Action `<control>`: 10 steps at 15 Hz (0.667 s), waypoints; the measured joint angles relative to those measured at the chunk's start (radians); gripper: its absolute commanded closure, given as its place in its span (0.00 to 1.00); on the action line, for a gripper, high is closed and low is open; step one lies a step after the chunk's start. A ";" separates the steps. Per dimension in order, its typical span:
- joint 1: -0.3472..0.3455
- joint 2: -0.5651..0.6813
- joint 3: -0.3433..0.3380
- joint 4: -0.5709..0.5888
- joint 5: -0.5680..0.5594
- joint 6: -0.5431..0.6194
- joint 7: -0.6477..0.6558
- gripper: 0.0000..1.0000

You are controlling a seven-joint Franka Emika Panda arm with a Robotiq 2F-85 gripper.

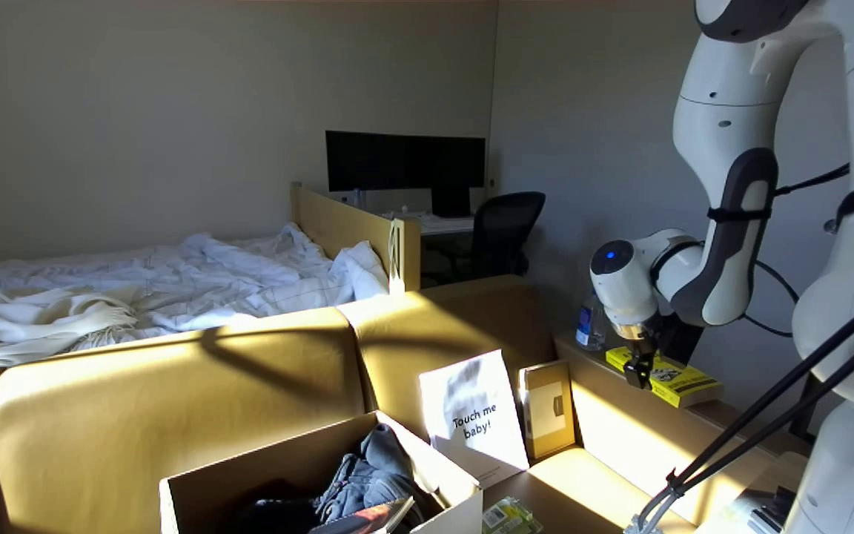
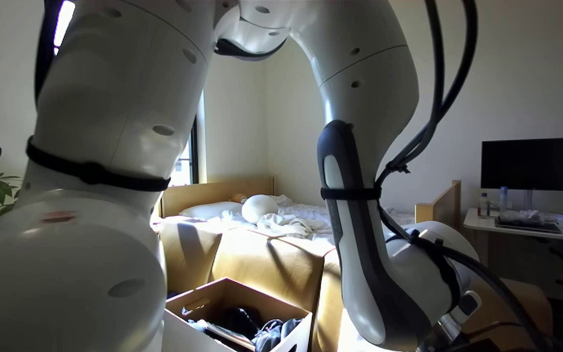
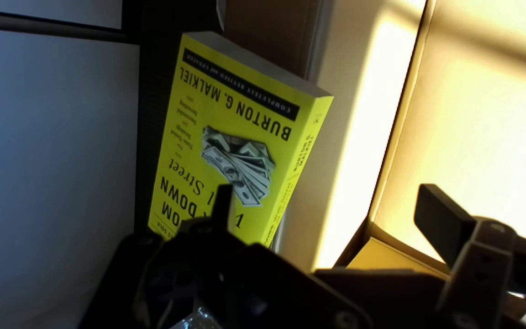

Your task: Remove the books from the right armrest of the sofa and place them inside the white storage box

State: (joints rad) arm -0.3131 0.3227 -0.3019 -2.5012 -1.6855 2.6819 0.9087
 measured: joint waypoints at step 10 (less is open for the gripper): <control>-0.014 0.308 -0.010 0.204 -0.061 -0.004 0.168 0.00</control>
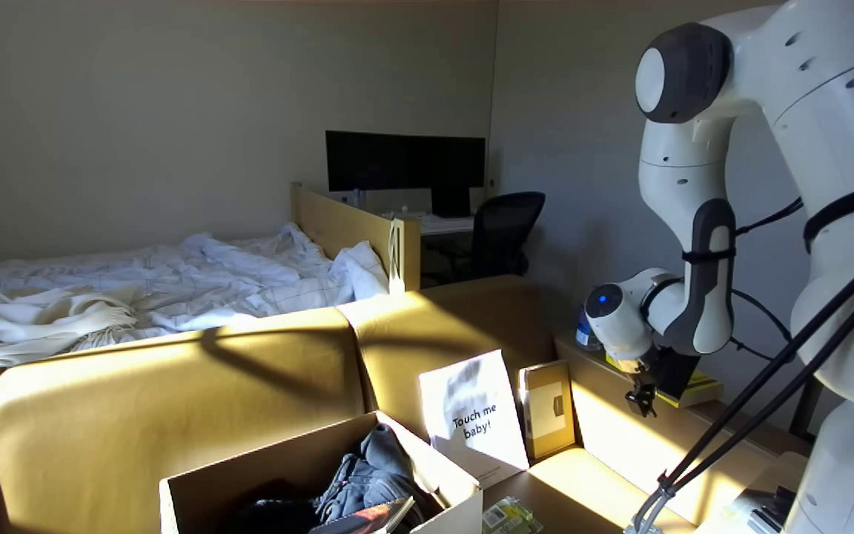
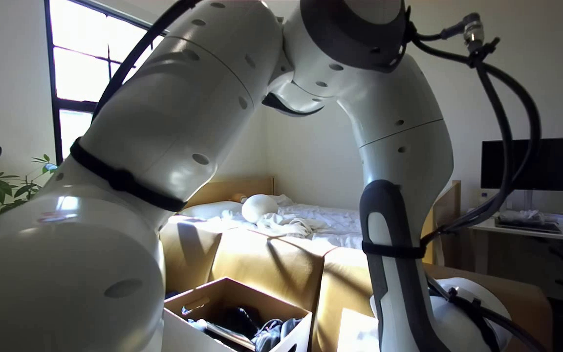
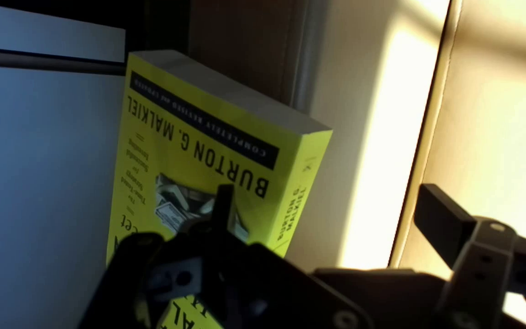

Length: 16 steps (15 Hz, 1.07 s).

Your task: Remove the books from the right armrest of the sofa and place them inside the white storage box

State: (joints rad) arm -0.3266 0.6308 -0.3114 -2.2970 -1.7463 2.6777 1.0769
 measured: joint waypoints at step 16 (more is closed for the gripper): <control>-0.091 0.084 0.114 0.001 -0.369 -0.321 0.285 0.40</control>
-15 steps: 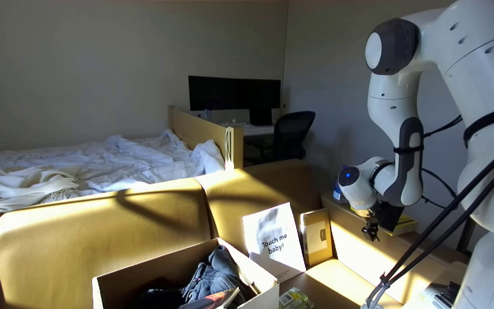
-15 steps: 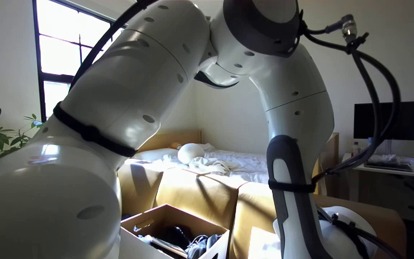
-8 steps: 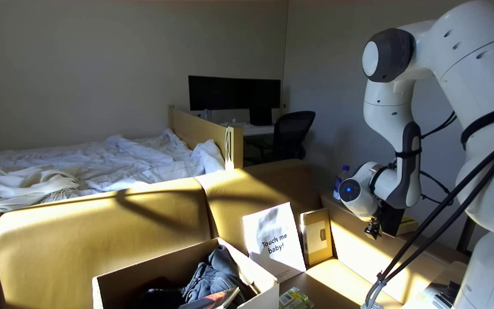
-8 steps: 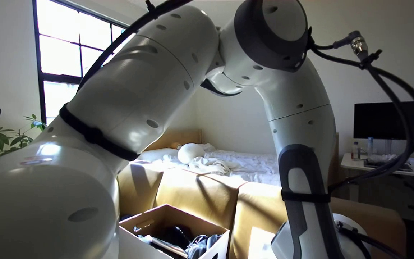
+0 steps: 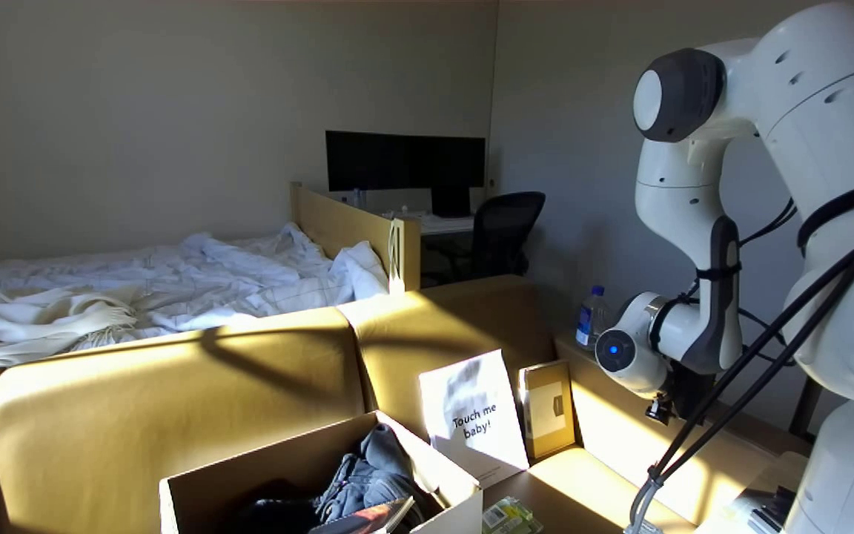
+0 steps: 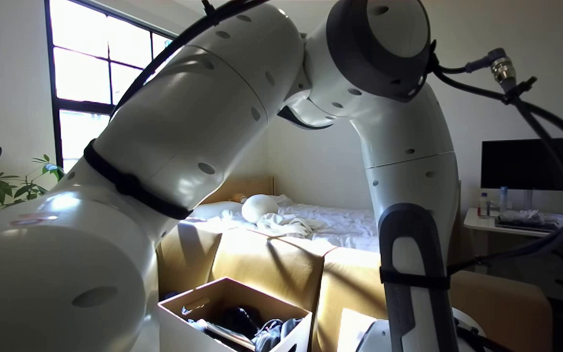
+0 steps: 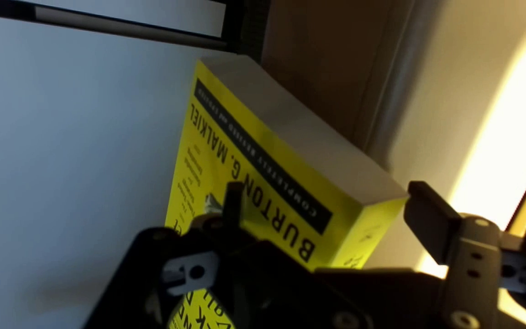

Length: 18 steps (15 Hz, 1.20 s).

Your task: Remove the books from the right armrest of the sofa and place them inside the white storage box

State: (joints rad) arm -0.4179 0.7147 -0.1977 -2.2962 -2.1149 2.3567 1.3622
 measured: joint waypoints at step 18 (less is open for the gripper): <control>0.009 -0.130 0.038 -0.101 0.000 -0.087 0.003 0.87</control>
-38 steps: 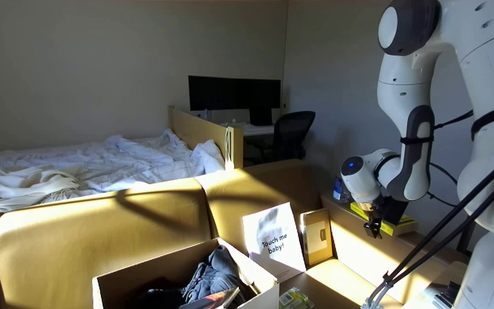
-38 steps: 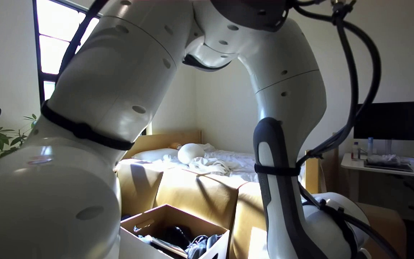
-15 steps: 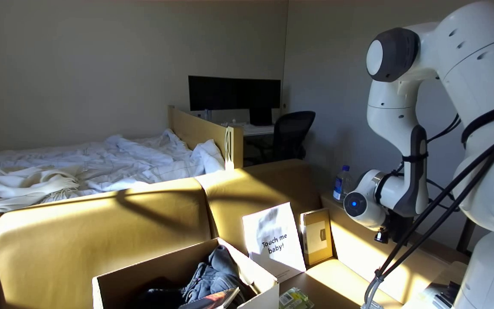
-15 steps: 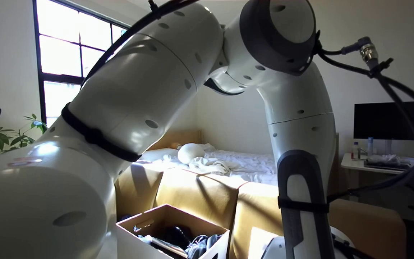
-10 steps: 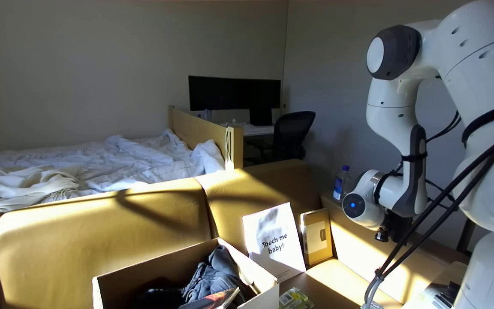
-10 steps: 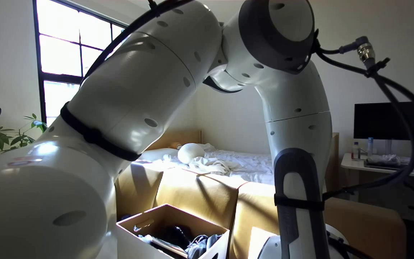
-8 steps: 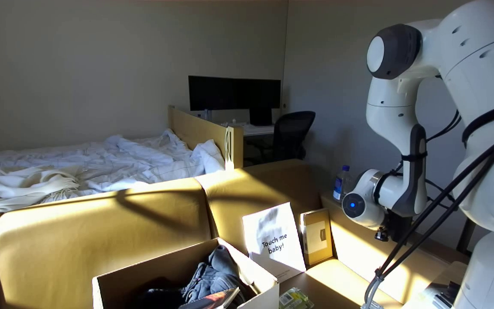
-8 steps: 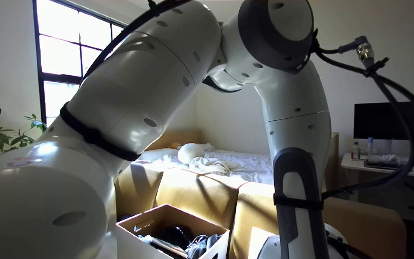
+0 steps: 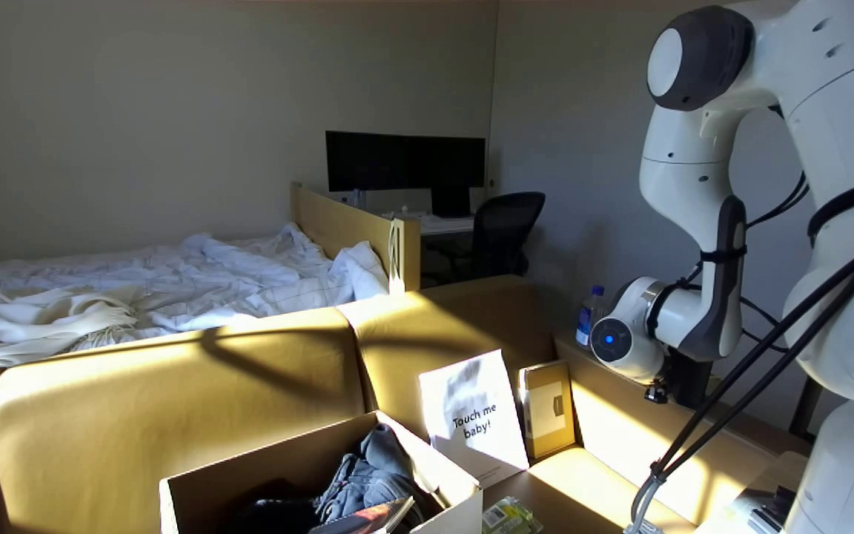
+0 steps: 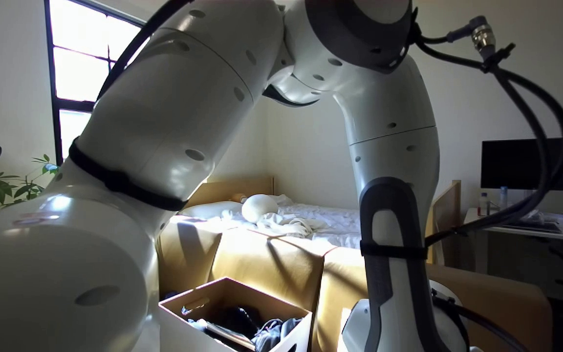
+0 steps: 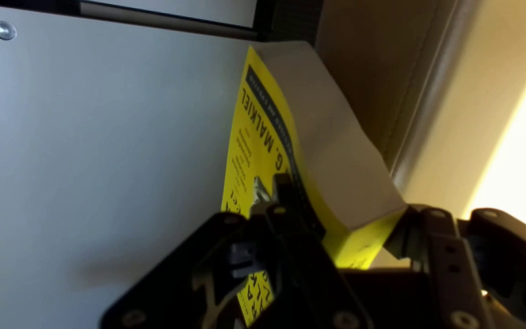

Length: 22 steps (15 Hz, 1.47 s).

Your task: Remove the books from the right armrest of the sofa and place them inside the white storage box

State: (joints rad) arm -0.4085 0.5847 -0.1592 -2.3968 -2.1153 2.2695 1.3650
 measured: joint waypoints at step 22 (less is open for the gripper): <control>0.218 -0.563 -0.007 -0.338 0.646 0.660 -1.092 0.88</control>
State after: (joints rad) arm -0.1907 0.0220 -0.1663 -2.7349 -1.4690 2.9297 0.2734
